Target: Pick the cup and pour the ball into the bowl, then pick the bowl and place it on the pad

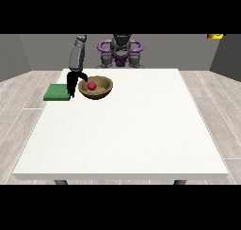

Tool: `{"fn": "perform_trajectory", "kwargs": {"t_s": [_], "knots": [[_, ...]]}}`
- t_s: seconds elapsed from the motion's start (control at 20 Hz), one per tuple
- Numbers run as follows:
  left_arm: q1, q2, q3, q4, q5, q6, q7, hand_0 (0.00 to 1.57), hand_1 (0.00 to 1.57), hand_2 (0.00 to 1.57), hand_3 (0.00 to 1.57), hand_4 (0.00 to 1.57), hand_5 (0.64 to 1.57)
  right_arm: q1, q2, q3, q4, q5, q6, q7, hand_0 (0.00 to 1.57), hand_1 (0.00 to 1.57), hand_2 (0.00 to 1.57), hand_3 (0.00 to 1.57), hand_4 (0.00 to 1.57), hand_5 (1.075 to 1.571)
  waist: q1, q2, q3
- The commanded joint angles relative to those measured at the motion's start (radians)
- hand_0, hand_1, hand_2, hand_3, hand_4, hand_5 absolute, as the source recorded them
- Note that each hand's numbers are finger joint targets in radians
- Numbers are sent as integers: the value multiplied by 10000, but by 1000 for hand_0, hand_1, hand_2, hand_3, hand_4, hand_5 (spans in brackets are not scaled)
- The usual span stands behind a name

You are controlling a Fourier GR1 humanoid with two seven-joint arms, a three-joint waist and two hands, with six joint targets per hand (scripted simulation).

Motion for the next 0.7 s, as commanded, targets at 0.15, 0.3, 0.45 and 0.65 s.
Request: {"fn": "perform_trajectory", "kwargs": {"t_s": [0.15, 0.3, 0.45, 0.65], "knots": [[279, 437, 299, 12, 518, -552, -9, 0, 0, 0, 0, 1024, 1545, -725, 526, 77, 685, 77, -853, 110, 0, 0, 0, 0, 472, 1547, 224, 132, 271], [310, 356, 191, -158, 446, -402, 110, 0, 0, 0, 0, 1023, 1540, -672, 97, -271, 1108, 40, -1802, 1136, 0, 0, 0, 0, 615, 1568, 260, 126, 266], [-42, 613, 444, -359, 815, -589, 111, 0, 0, 0, 0, 1018, 1536, 316, -395, -139, 1510, 511, -1913, 943, 1571, 1571, 1571, 785, 844, 1487, 564, 897, 268], [-165, 682, 565, -434, 1041, -579, 256, 0, 0, 0, 0, 1071, 1523, 738, -683, -148, 1104, 742, -2678, 809, 1571, 1571, 1571, 1566, 903, 1495, 752, 931, 257]]}}
